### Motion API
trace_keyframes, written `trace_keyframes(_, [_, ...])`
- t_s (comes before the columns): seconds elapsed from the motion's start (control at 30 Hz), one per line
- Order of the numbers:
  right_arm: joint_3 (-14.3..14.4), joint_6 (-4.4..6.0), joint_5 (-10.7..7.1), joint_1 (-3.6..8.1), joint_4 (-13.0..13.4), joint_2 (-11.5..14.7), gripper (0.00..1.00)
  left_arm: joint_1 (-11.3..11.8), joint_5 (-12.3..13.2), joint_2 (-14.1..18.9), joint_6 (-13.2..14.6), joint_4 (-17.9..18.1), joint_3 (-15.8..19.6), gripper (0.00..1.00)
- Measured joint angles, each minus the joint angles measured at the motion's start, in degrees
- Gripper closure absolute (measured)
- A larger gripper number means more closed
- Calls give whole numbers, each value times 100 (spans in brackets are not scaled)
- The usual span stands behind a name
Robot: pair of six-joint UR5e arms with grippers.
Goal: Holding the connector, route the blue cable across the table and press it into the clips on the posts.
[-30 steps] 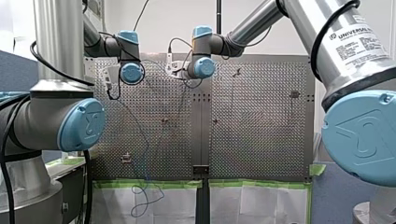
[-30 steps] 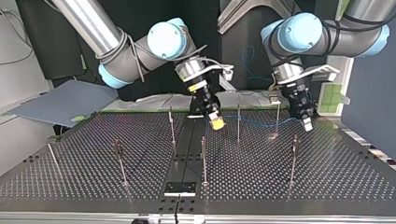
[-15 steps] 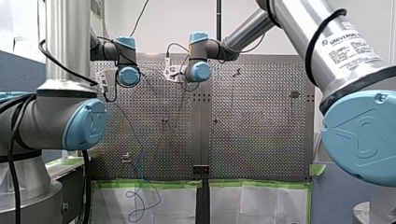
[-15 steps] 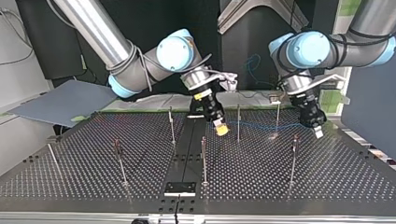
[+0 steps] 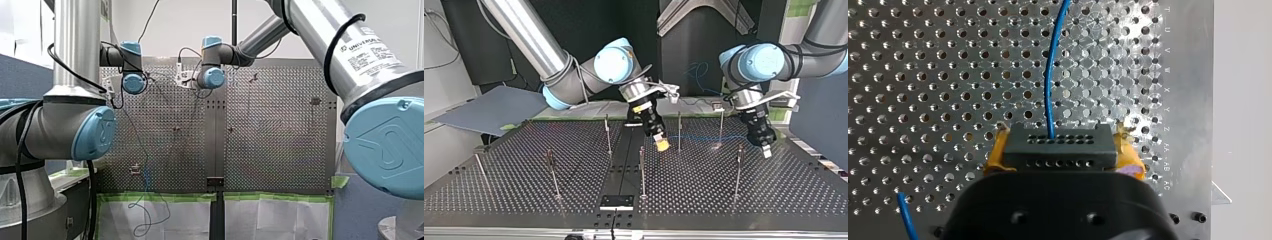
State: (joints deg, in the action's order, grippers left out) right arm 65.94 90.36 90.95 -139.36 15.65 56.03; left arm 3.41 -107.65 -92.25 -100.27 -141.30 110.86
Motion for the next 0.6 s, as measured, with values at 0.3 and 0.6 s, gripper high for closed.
trace_keyframes(0.3, [-206, 4, 12, 15, -49, -63, 100, 147, 183, -58, -81, 35, -151, 100])
trace_keyframes(0.6, [-286, 3, 36, 67, -61, -84, 100, 244, 351, -270, -130, 116, -236, 100])
